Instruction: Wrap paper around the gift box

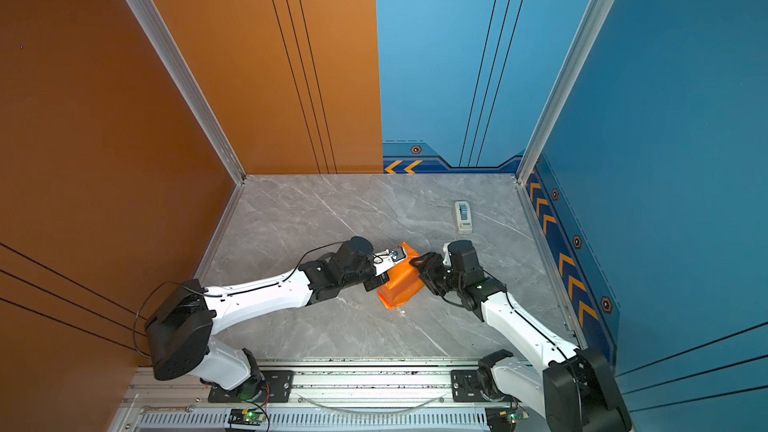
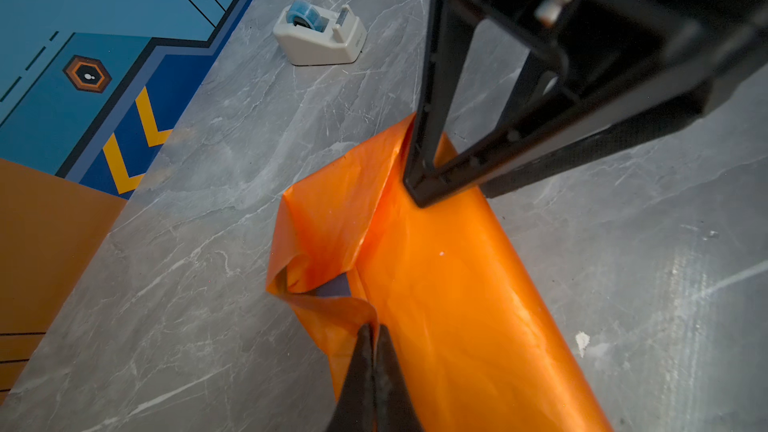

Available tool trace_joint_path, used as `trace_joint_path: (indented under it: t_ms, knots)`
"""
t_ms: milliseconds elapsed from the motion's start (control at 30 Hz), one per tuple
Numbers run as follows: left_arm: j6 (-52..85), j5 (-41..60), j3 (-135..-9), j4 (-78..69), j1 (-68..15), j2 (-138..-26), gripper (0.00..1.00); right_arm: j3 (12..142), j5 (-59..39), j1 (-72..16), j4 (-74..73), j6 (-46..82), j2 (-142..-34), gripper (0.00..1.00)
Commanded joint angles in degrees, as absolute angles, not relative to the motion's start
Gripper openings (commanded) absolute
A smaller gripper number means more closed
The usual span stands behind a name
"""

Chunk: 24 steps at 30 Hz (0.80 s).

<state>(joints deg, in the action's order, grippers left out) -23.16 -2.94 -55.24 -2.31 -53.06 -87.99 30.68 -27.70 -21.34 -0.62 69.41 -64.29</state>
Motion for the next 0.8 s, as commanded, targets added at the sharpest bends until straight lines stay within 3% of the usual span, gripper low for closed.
trace_joint_path:
  t_ms: [0, 100, 200, 267, 333, 500, 767]
  knots:
    - [-24.8, -2.3, -55.6, 4.4, -55.0, -88.2, 0.0, 33.6, -30.0, -21.2, -2.9, 67.1, -67.2, 0.53]
    - [-25.7, -2.3, -56.0, 5.4, -55.6, -88.2, 0.0, 35.2, -31.4, -20.1, -2.9, 64.7, -70.5, 0.45]
    - [-26.4, -1.9, -56.2, 6.3, -56.0, -88.4, 0.0, 37.1, -33.2, -18.9, -3.3, 61.9, -73.4, 0.44]
    - [-26.6, -1.7, -56.5, 6.9, -56.1, -88.5, 0.0, 38.6, -34.6, -18.5, -3.0, 60.2, -74.4, 0.53]
    - [-26.8, -2.1, -56.8, 7.1, -56.0, -88.7, 0.0, 40.4, -35.3, -18.9, -1.9, 58.5, -73.5, 0.68]
    - [-26.6, -2.2, -57.3, 7.8, -55.8, -89.7, 0.0, 44.6, -29.9, -22.0, 10.7, 48.1, -67.3, 0.85]
    - [-26.3, -1.8, -57.7, 7.7, -55.5, -90.4, 0.0, 46.2, -28.3, -23.1, 14.9, 45.2, -65.6, 0.92]
